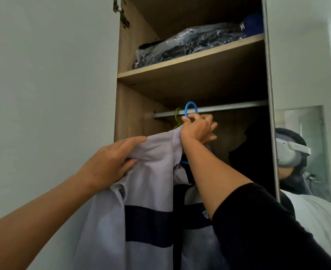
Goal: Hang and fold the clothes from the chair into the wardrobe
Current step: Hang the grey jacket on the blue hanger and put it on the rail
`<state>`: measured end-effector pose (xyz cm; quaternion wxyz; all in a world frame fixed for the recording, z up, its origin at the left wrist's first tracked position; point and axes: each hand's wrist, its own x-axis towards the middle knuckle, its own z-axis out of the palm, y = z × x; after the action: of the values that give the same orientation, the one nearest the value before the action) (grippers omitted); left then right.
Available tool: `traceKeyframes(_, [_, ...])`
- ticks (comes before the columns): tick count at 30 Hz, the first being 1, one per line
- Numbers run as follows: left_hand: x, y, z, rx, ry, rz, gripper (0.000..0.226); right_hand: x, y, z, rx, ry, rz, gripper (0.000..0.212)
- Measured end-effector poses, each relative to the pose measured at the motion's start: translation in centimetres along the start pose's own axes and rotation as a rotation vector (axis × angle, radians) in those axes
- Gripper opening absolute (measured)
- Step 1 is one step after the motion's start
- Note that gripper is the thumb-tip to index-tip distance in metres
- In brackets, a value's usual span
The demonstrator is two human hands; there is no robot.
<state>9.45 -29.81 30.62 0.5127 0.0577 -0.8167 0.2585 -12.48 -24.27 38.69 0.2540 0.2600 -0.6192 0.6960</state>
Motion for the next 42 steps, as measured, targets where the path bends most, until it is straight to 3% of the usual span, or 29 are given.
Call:
traceKeyframes(7, [4.1,-2.3,5.6,-0.036,0.058,-0.005,0.046,5.9,2.0,4.5,0.187,0.001,0.043,0.009])
traceKeyframes(16, [8.1,-3.2,10.8,-0.194,0.135,-0.064,0.043,11.8,4.5,8.2,0.211,0.017,-0.006,0.010])
traceKeyframes(21, [9.8,-3.1,12.0,-0.243,0.188,-0.129,0.048,13.1,4.4,8.3,0.191,-0.008,0.063,0.009])
traceKeyframes(27, [9.7,-2.3,14.0,-0.289,0.095,-0.232,0.046,12.6,6.8,7.3,0.202,0.000,0.083,0.007])
traceKeyframes(31, [7.3,-2.5,14.4,-0.344,0.085,-0.409,0.038,10.2,7.3,7.3,0.233,-0.075,0.034,0.027])
traceKeyframes(35, [4.7,-1.0,12.9,-0.476,-0.061,-0.565,0.046,6.3,7.8,7.0,0.201,-0.185,0.043,0.006])
traceKeyframes(36, [4.1,-0.8,12.4,-0.487,-0.101,-0.592,0.049,5.1,8.0,6.8,0.172,-0.205,0.036,0.001])
traceKeyframes(42, [-1.3,0.5,7.5,-0.422,-0.297,-0.767,0.052,-3.4,8.0,3.7,-0.175,-0.305,-0.006,0.026])
